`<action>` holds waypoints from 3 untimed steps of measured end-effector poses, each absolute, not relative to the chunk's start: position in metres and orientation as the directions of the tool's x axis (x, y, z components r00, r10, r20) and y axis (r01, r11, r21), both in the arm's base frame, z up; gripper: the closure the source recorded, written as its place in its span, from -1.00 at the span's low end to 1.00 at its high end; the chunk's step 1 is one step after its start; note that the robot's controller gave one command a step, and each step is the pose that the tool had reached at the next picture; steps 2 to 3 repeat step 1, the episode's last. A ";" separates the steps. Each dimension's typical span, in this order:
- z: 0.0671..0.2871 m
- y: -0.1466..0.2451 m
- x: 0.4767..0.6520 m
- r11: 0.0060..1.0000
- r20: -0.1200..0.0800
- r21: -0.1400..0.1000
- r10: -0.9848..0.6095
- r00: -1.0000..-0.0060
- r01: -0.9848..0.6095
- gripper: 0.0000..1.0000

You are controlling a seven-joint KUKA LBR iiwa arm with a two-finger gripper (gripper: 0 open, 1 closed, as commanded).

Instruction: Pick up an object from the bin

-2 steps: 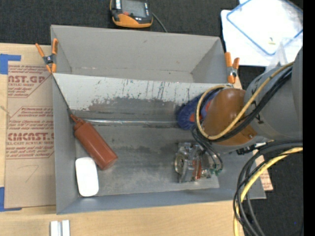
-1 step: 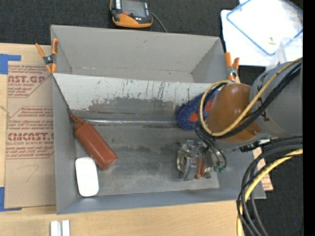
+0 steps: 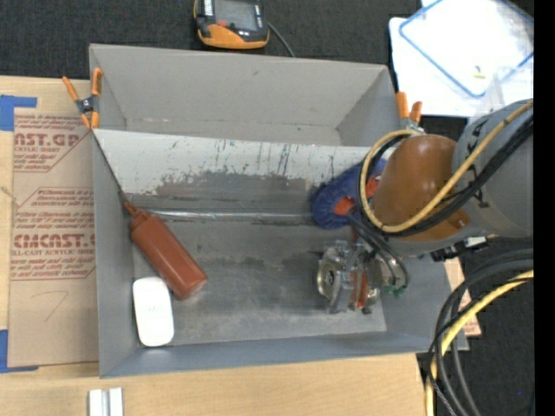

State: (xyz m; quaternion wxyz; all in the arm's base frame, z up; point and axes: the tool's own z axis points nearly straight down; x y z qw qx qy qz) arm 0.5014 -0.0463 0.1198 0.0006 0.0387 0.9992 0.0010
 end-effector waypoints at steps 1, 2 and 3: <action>0.148 -0.046 0.502 0.997 -0.001 0.002 0.078 -0.997 0.078 1.00; 0.148 -0.046 0.502 0.997 -0.001 0.002 0.078 -0.997 0.078 1.00; 0.148 -0.046 0.502 0.997 -0.001 0.002 0.078 -0.997 0.078 1.00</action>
Offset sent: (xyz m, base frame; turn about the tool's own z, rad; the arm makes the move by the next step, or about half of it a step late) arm 0.0003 0.0002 0.0423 0.0000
